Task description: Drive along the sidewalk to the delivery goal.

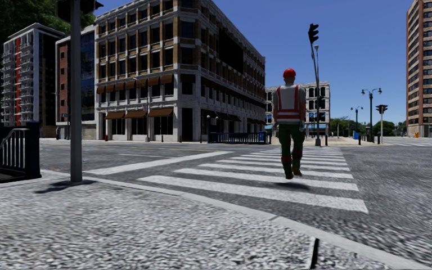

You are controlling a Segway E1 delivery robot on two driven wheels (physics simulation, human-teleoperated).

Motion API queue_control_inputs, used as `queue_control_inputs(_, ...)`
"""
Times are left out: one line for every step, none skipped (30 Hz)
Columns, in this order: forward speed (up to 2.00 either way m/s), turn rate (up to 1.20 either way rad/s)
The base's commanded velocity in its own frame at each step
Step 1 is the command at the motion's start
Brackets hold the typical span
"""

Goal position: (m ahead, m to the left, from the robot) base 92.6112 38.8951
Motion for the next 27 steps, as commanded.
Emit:
queue_control_inputs(1.39,0.00)
queue_control_inputs(1.39,0.00)
queue_control_inputs(1.39,0.00)
queue_control_inputs(1.39,0.00)
queue_control_inputs(1.39,0.00)
queue_control_inputs(1.39,0.00)
queue_control_inputs(1.39,0.00)
queue_control_inputs(1.39,0.00)
queue_control_inputs(1.39,0.00)
queue_control_inputs(1.39,0.00)
queue_control_inputs(1.39,0.00)
queue_control_inputs(1.39,0.00)
queue_control_inputs(1.40,0.00)
queue_control_inputs(1.41,0.00)
queue_control_inputs(1.42,0.00)
queue_control_inputs(1.42,0.00)
queue_control_inputs(1.42,0.00)
queue_control_inputs(1.42,0.00)
queue_control_inputs(1.42,0.00)
queue_control_inputs(1.42,0.00)
queue_control_inputs(1.40,0.00)
queue_control_inputs(1.40,-0.05)
queue_control_inputs(1.39,-0.18)
queue_control_inputs(1.39,-0.28)
queue_control_inputs(1.39,-0.28)
queue_control_inputs(1.39,-0.21)
queue_control_inputs(1.39,0.00)
